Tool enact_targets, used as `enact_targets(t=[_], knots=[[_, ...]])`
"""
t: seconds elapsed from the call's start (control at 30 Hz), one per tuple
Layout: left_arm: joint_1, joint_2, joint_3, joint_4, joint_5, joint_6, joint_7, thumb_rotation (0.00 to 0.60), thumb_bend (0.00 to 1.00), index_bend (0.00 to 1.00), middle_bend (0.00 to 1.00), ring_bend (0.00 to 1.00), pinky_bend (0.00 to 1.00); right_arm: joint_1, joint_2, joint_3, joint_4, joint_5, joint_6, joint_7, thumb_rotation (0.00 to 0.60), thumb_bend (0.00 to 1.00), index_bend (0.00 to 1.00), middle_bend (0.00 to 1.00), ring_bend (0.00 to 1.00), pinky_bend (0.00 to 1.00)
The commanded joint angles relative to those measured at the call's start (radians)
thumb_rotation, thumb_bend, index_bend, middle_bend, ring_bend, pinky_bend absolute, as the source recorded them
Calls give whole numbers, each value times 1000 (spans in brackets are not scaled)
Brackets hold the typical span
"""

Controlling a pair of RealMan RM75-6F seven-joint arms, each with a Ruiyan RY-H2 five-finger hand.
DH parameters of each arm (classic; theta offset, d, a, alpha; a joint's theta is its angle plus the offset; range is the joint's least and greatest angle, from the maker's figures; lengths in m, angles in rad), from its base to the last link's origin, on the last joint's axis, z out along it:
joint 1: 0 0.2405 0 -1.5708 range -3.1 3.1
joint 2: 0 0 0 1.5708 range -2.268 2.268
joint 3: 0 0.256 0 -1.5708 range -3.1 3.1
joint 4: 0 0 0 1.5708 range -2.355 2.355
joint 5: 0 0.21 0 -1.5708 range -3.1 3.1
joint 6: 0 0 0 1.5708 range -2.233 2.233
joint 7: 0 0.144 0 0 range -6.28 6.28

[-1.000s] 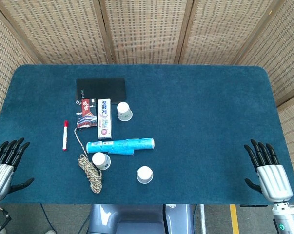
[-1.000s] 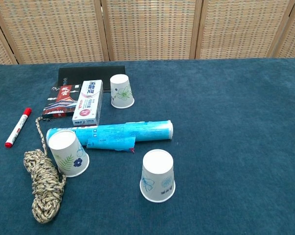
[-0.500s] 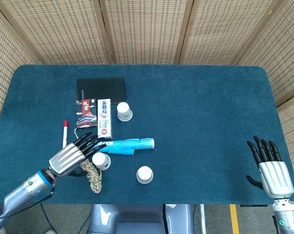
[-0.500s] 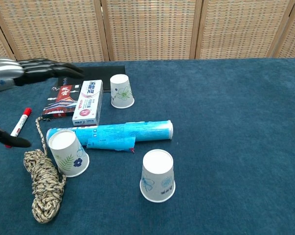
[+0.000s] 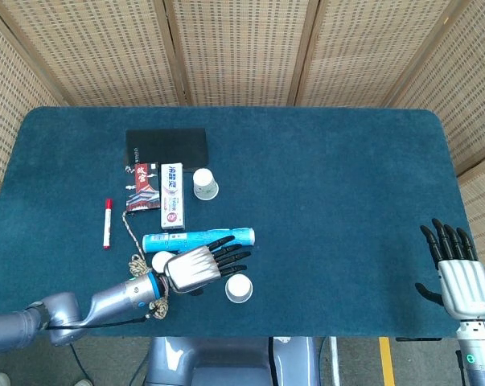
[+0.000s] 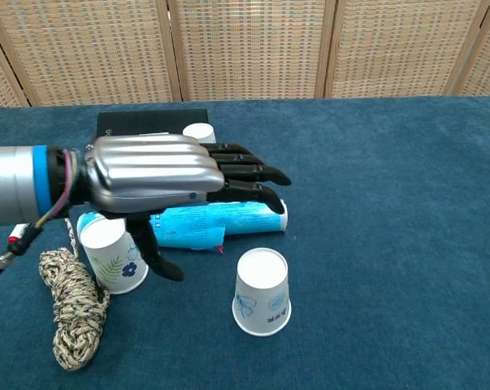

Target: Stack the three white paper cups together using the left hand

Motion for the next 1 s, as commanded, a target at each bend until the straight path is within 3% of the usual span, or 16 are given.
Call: enact_targets(t=[0.03,0.27,0.5,0.6,0.83,1.0], knots=[[-52,-69,-27,42,-43,-54,31,600,0,138,0,0,0,0,4,7,5,14,-1,11,600,0,0,0,0,0],[-110,-179,-31,123,-108,-97,75,600,14,196,71,59,92,0,12,18,13,38,-4,36,600,0,0,0,0,0],[-121,-243,-6,182,-116,-43,77,600,109,513,370,290,189,-2,16,19,17,41,-1,47,600,0,0,0,0,0],[-124,-250,4,183,-123,-23,67,600,127,546,394,311,221,-3,16,19,16,40,2,47,600,0,0,0,0,0],[-121,-204,-9,130,-141,31,56,600,126,552,394,311,220,-5,16,14,14,31,6,44,600,0,0,0,0,0],[-80,0,-54,-56,-209,79,86,600,108,530,392,312,211,-8,13,4,9,14,14,33,600,0,0,0,0,0]])
